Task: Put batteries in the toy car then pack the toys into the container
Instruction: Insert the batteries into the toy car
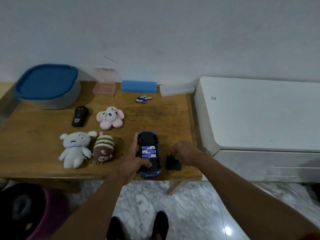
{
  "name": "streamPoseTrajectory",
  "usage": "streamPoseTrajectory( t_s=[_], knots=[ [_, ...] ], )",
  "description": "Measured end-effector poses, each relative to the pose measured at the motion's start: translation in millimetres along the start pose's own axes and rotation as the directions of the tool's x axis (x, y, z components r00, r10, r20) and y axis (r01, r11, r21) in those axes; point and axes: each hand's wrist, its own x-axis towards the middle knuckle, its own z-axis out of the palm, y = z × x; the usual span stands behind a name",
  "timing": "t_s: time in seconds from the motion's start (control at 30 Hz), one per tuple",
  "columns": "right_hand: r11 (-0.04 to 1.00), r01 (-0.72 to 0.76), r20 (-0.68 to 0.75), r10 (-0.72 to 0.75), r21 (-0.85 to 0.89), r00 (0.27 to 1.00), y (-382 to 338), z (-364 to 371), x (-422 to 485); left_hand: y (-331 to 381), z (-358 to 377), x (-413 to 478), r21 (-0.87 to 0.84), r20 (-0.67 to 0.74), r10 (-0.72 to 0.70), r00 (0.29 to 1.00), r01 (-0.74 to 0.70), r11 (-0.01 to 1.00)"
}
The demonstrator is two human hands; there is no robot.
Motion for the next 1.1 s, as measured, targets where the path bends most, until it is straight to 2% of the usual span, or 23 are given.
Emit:
streamPoseTrajectory(
  t_s=[0.33,0.53,0.7,0.83,1.1],
  knots=[
    [0.998,0.051,-0.017,-0.052,-0.044,0.999,3.6,3.2,3.4,-3.1,5.3,-5.8,-0.016,-0.039,0.016,0.999,-0.017,1.0],
    [0.997,0.072,-0.082,-0.075,-0.037,0.994,1.8,3.1,-1.2,-2.0,2.9,-9.2,-0.019,-0.039,0.013,0.999,-0.014,1.0],
    [0.989,0.03,-0.159,-0.007,0.143,0.987,-4.8,-4.6,-4.4,2.6,-0.8,-9.8,-0.017,-0.024,0.005,1.0,-0.005,1.0],
    [0.923,0.013,-0.266,0.097,0.384,0.959,-26.4,-14.7,-8.7,9.9,-4.0,-6.2,0.005,-0.012,0.029,0.999,-0.029,1.0],
    [0.855,-0.003,-0.365,0.225,0.519,0.903,-78.3,-24.6,-3.2,38.7,-11.2,2.6,0.091,0.047,0.14,0.989,-0.143,0.985]
  ],
)
